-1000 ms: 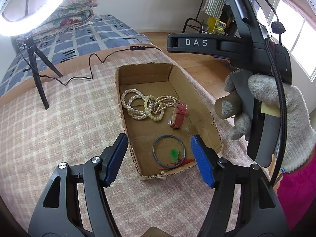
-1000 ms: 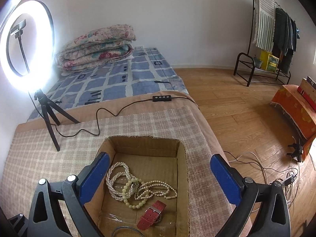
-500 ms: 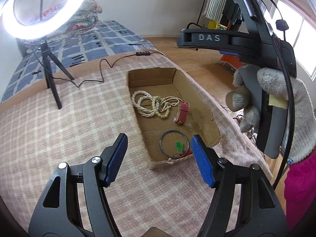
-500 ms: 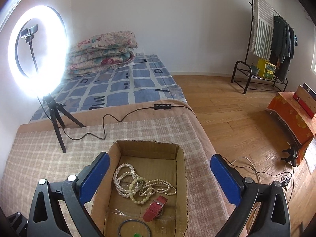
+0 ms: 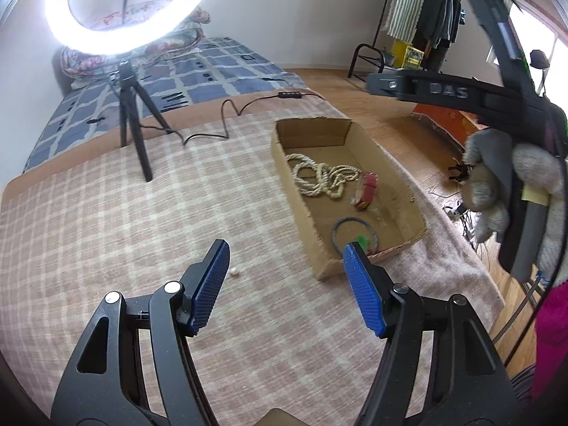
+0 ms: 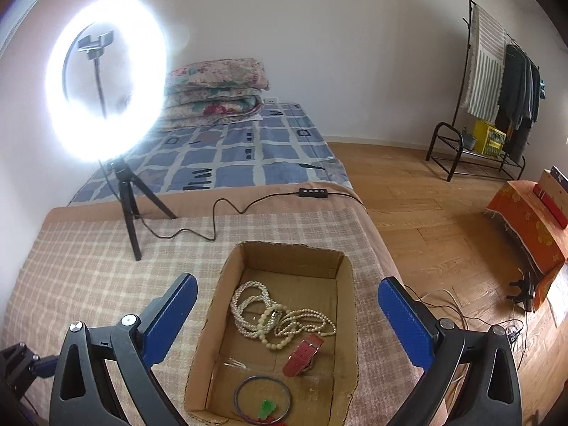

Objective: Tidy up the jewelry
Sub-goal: 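Withdraw both open tools from the box toward the loose pearl earrings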

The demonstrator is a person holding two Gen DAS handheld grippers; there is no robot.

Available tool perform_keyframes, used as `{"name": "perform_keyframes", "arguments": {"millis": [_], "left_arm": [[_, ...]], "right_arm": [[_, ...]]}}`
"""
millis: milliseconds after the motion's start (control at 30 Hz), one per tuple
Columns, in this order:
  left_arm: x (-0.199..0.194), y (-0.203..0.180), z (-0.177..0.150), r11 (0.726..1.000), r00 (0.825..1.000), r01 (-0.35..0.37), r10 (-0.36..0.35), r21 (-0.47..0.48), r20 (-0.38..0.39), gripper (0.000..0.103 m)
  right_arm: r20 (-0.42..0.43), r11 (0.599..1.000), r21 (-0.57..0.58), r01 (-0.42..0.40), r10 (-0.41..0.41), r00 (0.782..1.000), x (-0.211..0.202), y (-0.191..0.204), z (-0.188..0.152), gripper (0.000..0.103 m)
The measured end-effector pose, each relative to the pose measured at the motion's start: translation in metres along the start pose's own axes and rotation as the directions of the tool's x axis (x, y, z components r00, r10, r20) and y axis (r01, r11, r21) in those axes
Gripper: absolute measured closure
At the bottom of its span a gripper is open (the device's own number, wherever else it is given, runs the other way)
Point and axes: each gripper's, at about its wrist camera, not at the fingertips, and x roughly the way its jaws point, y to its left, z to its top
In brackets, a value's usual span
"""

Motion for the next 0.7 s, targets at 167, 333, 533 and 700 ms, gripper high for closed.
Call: {"name": "perform_keyframes", "arguments": {"millis": [167,333,533,700], "left_arm": [[-0.006,0.023,-0.005,1.0,1.0,-0.021,0.021,-0.015,-0.001,0.034],[-0.012,0.057,-0.011,0.997,0.999,-0.045,0.045,-0.065,-0.003,0.035],[-0.017,0.098,-0.017,0.99,0.999,-0.054,0.054,-0.133,-0.006,0.035],[-0.013,0.119,-0.028,0.985,0.998,-0.051,0.045,-0.164,-0.038,0.044]], "right_arm": [[0.021,1.0,-0.02,-0.021,0.021,1.0,-0.016,0.014,-0.007,0.0],[0.04,0.997,-0.047,-0.064,0.066,0.997,-0.032,0.029,-0.015,0.0],[0.054,0.986,-0.087,-0.145,0.15,0.987,-0.049,0.053,-0.033,0.009],[0.0,0.961,-0.108,-0.253,0.254,0.967,-0.046,0.078,-0.058,0.029]]}}
